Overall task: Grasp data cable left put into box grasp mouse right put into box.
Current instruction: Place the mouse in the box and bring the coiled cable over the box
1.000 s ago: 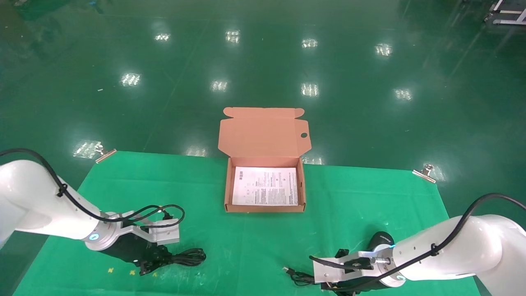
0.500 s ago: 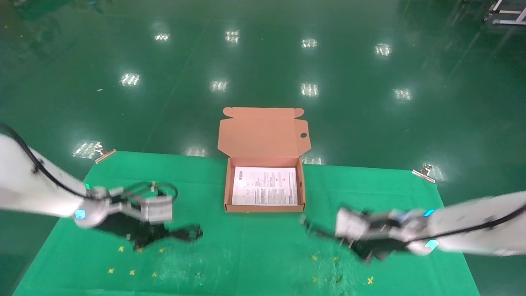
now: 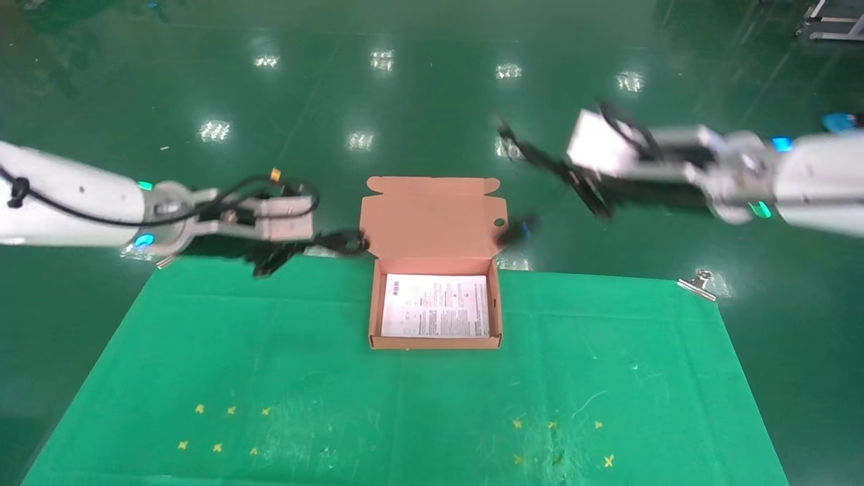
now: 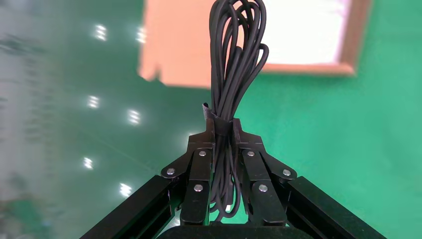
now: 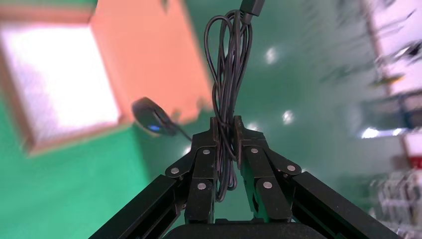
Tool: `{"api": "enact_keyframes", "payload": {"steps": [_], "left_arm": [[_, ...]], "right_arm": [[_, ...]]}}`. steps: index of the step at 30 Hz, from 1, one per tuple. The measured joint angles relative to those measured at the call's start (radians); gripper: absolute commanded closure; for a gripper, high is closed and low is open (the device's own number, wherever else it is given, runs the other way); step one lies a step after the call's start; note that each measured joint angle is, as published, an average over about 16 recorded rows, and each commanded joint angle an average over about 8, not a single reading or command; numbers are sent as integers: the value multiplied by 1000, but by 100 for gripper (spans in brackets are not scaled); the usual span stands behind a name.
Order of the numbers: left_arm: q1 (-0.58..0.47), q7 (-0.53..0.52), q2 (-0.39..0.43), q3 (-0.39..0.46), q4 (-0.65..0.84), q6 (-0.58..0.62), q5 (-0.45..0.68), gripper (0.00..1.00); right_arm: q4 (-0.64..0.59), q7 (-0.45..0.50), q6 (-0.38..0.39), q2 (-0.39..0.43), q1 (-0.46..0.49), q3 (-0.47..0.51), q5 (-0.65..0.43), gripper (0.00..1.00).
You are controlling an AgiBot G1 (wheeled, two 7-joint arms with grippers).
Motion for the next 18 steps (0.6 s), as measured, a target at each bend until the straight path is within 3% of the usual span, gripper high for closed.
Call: {"api": "enact_keyframes", "payload": {"steps": [11, 18], "left_arm": [[-53, -121, 42, -19, -40, -122, 96, 100], [-72, -157, 58, -22, -27, -160, 137, 100]], "right_arm": [[-163, -106, 93, -191, 120, 14, 44, 100], [-239, -162, 106, -262, 151, 4, 58, 100]]}}
